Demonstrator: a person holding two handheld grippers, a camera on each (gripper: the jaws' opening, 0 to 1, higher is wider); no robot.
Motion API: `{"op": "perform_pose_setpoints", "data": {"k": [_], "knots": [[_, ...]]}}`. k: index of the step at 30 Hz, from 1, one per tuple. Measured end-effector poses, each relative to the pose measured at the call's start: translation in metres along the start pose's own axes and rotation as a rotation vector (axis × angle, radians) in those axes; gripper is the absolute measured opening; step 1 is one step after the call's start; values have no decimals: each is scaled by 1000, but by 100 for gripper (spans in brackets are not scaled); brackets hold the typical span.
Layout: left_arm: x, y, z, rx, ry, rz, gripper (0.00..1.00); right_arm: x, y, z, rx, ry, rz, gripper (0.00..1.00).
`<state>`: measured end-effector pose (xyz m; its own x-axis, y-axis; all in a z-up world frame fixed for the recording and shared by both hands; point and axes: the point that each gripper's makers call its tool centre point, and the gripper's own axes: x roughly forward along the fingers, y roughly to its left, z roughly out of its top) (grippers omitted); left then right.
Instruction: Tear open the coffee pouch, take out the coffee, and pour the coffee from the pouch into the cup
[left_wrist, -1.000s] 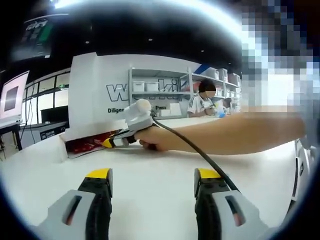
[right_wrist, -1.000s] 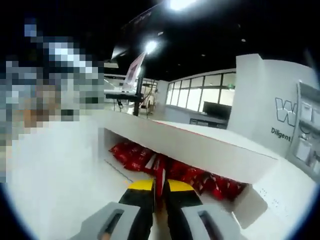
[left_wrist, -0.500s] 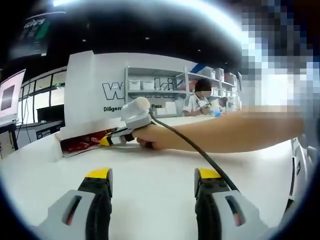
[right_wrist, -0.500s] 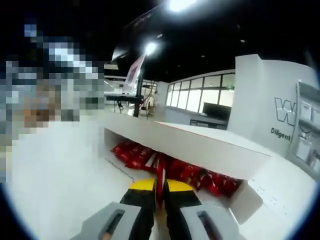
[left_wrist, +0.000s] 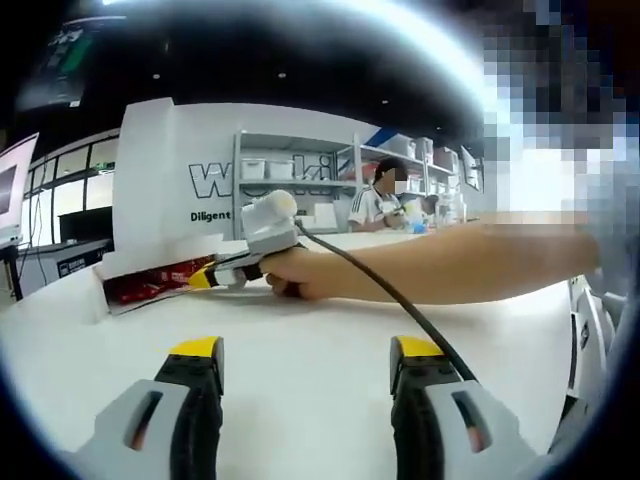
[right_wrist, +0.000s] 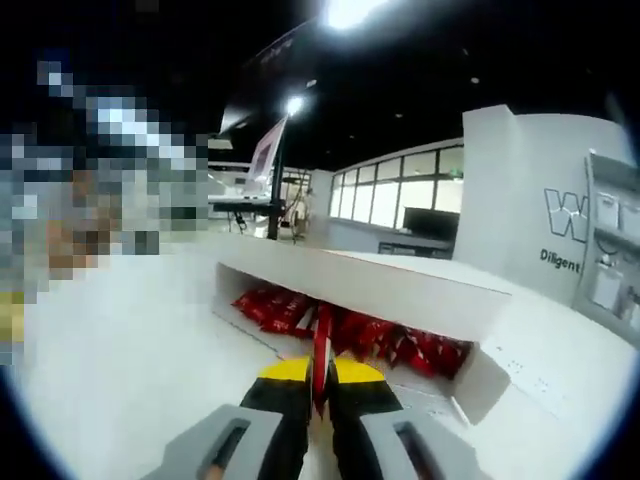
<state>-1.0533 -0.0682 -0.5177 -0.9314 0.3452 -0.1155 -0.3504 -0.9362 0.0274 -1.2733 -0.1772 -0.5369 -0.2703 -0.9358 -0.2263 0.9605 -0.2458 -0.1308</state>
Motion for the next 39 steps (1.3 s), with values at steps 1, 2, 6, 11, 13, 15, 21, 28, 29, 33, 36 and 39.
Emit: {"op": "perform_pose_setpoints", "data": {"k": [1,2,6,11,13,15,21,28,29,33,36,39], "knots": [[0,0,0,3,-1,1,69,-1,0,1,0,-4,-1,7],[0,1,0,5,0,3,69,-2,0,1,0,-6,-1,7],[0,1,1,10,-1,2,69,-8,-2,3,10,-24,-7,7],[1,1,1,13,1,1,69,-14,-1,1,11,-22,1,7],[1,1,1,14,0,4,69,-16,0,0,4,-19,4,7],[1,1,2,15,-2,4,69,-19,1,-1,1,-18,6,7],[1,1,1,19,2,4,69,-26,2,-2,-1,-18,4,7],[1,0,1,19,2,-1,68,-32,3,-4,0,-17,1,7],[1,0,1,18,1,-2,68,-32,3,-4,-2,-16,-1,7],[1,0,0,20,3,-1,68,-33,3,-4,-5,-16,-3,7],[1,0,0,20,3,0,68,-35,4,-5,-4,-17,-2,7],[1,-1,0,21,4,-1,68,-37,4,-5,0,-17,-3,7]]}}
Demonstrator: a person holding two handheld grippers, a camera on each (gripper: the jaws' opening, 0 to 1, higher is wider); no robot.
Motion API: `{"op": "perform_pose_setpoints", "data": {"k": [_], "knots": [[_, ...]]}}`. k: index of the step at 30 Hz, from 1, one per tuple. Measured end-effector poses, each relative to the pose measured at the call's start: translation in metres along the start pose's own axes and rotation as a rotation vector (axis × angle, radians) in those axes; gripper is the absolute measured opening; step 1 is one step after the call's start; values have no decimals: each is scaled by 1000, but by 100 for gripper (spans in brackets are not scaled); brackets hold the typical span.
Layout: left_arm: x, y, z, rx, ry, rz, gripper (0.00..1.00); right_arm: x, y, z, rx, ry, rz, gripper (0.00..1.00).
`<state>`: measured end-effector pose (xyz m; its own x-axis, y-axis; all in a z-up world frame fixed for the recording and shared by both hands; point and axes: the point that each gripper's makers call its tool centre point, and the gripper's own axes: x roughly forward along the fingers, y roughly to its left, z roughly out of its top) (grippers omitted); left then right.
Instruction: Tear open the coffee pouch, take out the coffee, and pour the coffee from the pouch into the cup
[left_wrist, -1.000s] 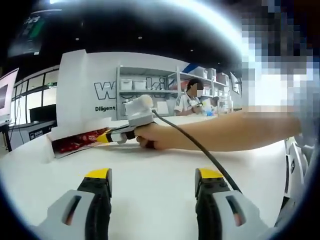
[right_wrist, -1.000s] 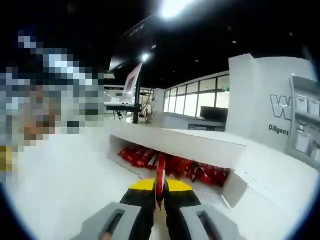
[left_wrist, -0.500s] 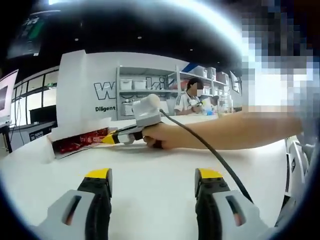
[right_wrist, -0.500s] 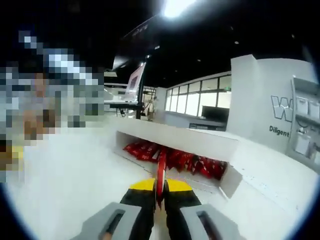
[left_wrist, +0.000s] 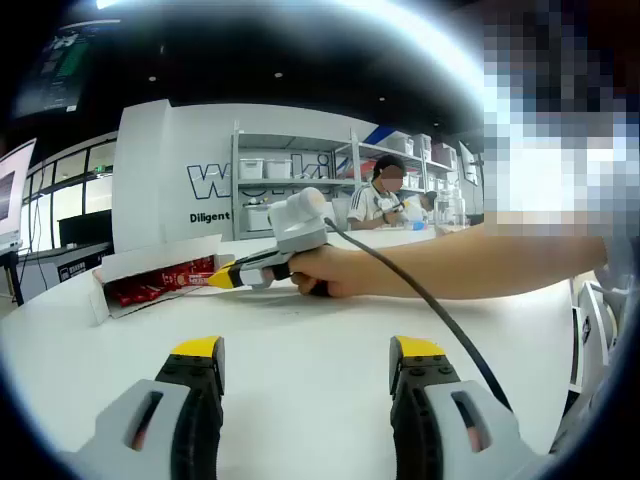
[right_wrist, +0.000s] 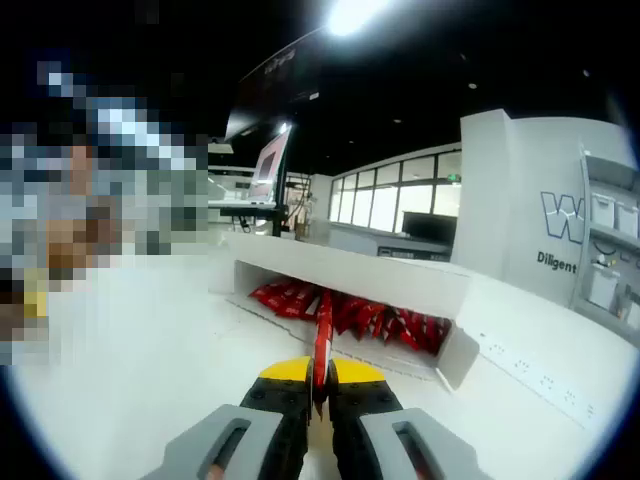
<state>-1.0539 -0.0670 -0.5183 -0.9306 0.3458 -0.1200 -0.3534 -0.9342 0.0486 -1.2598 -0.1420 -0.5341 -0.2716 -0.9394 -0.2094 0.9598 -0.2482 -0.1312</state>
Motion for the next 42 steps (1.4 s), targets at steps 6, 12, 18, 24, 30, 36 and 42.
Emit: {"op": "perform_pose_setpoints", "data": {"k": [6,12,18,24,30,36,42], "knots": [[0,-1,0,3,1,1,68,-5,1,-1,1,-1,-4,7],[0,-2,-1,5,3,1,68,-9,2,-2,2,-2,-5,7],[0,-2,-2,9,4,0,68,-13,4,-3,1,-1,-5,7],[0,-2,-2,11,4,-1,68,-17,4,-4,2,2,-11,7],[0,-2,-2,14,7,0,68,-22,4,-4,7,-4,-17,7],[0,-1,-2,17,8,3,68,-26,4,-4,8,-6,-25,7],[0,-1,-2,20,10,5,68,-30,4,-5,9,-5,-32,7]]}}
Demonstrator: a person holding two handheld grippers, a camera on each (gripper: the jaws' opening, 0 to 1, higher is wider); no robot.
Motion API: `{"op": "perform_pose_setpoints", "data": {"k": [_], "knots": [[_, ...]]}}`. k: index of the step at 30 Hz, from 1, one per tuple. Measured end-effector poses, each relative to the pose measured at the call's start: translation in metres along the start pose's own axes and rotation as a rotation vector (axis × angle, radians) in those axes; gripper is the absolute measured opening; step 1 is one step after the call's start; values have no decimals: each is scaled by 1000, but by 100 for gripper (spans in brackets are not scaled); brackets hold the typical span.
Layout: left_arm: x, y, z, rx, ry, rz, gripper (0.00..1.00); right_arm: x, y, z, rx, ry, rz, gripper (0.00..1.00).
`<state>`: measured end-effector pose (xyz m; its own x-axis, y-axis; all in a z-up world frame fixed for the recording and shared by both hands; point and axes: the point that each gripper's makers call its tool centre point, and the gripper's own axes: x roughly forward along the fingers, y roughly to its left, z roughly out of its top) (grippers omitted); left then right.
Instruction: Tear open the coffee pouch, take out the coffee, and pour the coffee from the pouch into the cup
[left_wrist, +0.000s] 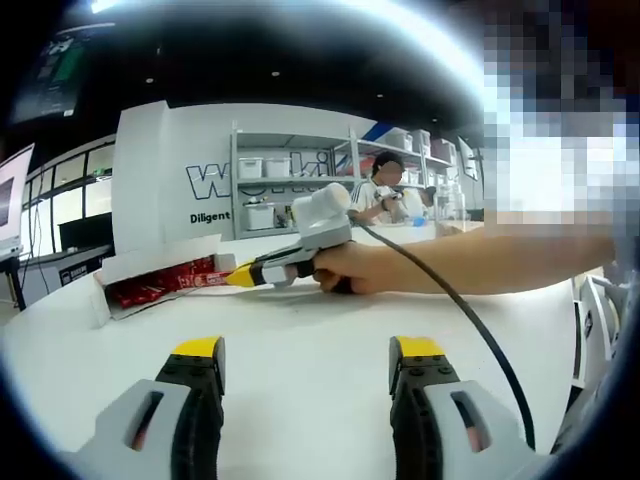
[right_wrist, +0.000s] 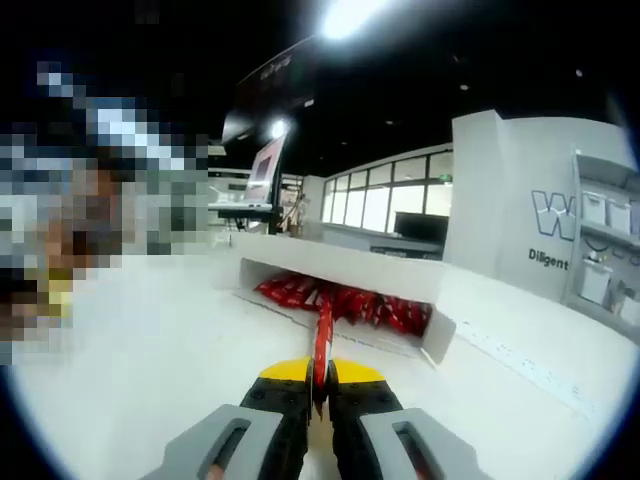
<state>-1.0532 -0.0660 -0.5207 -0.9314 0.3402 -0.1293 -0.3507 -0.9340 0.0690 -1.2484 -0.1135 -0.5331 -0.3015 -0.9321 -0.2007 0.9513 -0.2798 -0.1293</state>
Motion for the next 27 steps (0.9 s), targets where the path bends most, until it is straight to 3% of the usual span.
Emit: {"op": "perform_pose_setpoints", "data": {"k": [27], "knots": [[0,0,0,13,2,0,68,-12,4,0,4,-11,-14,7]]}}
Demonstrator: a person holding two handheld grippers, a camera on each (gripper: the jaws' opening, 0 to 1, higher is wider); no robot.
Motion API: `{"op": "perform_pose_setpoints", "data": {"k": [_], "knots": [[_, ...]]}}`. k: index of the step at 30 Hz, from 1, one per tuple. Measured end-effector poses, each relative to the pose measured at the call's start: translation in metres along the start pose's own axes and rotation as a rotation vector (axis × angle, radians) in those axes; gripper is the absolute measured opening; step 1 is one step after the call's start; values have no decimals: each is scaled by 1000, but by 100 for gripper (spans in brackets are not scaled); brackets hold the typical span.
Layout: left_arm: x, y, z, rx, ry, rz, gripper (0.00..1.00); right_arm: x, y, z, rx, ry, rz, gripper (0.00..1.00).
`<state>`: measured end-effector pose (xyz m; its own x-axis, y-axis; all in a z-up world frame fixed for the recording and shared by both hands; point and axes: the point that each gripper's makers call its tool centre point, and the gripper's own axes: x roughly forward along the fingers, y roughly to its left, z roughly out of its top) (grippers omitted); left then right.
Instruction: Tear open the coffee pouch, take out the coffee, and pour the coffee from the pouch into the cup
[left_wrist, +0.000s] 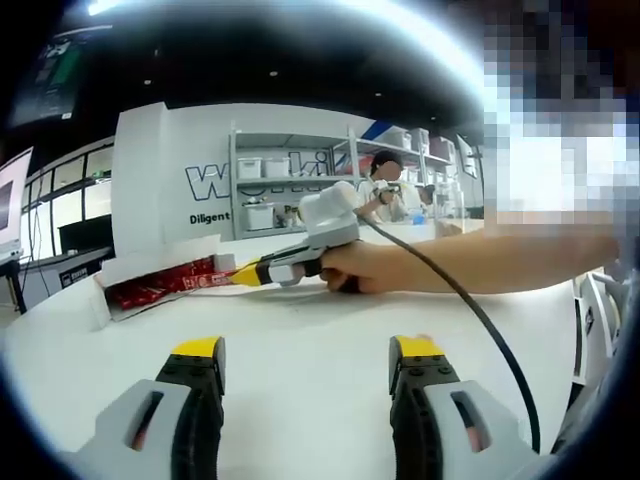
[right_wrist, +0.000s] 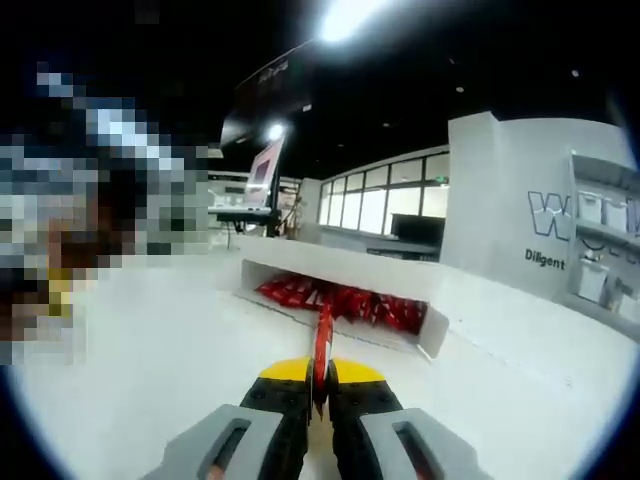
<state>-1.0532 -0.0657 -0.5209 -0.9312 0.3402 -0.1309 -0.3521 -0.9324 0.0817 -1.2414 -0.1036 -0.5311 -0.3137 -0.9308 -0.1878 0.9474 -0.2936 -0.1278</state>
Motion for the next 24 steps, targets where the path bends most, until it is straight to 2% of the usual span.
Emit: {"op": "perform_pose_setpoints", "data": {"k": [13,24], "knots": [[-3,-8,6,55,-36,-17,68,-2,-2,3,-5,-19,-17,7],[-2,-12,6,48,-34,-40,67,-7,0,5,-5,-34,-32,7]]}}
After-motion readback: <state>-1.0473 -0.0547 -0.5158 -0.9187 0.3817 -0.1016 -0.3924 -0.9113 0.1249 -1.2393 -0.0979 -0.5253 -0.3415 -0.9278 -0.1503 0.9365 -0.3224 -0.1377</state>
